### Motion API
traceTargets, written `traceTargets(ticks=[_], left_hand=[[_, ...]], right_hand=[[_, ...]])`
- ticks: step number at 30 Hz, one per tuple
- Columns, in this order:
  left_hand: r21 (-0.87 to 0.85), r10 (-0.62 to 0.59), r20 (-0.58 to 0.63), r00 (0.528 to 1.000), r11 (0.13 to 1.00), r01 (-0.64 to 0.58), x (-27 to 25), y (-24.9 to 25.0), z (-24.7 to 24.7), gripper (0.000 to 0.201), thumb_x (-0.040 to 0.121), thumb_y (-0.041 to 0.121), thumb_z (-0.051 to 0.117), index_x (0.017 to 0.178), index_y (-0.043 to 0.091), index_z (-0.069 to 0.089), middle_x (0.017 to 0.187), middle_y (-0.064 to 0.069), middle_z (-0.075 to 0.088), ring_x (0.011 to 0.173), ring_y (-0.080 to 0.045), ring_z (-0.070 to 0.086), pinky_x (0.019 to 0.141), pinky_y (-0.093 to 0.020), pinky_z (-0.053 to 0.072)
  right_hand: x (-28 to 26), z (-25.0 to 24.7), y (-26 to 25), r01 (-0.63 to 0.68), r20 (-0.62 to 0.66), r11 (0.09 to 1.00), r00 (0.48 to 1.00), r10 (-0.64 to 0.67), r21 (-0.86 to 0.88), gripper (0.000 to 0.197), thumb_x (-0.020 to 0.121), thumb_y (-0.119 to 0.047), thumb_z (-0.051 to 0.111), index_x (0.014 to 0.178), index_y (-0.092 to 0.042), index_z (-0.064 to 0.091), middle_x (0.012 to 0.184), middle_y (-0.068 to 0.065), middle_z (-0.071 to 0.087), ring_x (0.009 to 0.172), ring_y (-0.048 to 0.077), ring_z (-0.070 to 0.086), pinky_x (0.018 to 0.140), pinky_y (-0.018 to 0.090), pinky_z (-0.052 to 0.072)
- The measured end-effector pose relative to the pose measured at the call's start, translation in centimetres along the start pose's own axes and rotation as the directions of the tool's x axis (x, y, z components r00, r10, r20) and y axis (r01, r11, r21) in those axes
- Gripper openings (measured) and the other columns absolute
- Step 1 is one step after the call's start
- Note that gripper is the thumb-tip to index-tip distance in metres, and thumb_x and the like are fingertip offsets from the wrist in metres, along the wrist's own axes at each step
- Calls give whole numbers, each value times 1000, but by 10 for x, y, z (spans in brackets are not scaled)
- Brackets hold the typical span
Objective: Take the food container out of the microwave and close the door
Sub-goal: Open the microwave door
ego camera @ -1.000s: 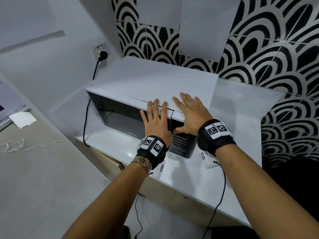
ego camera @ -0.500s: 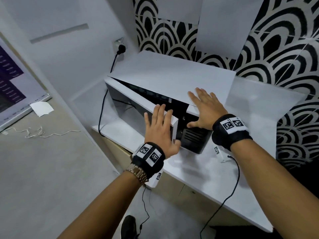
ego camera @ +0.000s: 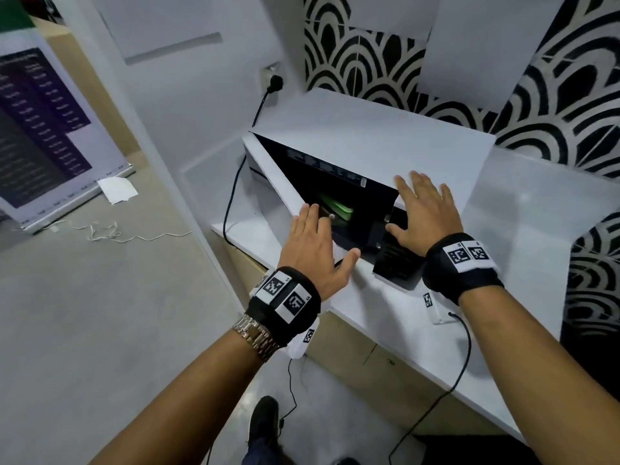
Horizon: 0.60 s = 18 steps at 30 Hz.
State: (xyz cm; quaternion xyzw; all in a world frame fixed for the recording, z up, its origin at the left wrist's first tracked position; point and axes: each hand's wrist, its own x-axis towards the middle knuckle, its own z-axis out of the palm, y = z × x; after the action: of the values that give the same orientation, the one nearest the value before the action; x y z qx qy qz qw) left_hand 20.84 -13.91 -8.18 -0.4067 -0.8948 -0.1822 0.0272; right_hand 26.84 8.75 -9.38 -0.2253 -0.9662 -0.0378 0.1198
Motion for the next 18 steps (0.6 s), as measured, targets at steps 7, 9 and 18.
traceTargets(ticks=[7,9,18], left_hand=[[141,-173,58,983,976,163,-22,-18,-17,87,84,61,46,143,2,25,157,-28,7,147,-41,4,121,-49,9],[178,-218,51,975,962,206,-28,-28,-22,90,84,62,47,146,2,20,158,-29,4,147,-41,2,121,-49,7],[329,-453,-50,890,834,443,-37,-83,-24,87,77,64,52,143,13,28,155,-34,-4,143,-51,-5,117,-61,-1]], right_hand=[[-5,3,-9,-53,-82,999,995,54,4,84,78,-41,69,146,-15,28,154,18,30,143,33,26,115,57,21],[-6,5,-16,-85,-94,996,992,86,19,81,78,-40,69,144,-13,30,152,21,32,142,35,27,113,59,21],[-21,13,-40,-139,-176,988,973,148,59,91,72,-34,75,144,-8,27,151,26,29,141,39,23,113,62,15]])
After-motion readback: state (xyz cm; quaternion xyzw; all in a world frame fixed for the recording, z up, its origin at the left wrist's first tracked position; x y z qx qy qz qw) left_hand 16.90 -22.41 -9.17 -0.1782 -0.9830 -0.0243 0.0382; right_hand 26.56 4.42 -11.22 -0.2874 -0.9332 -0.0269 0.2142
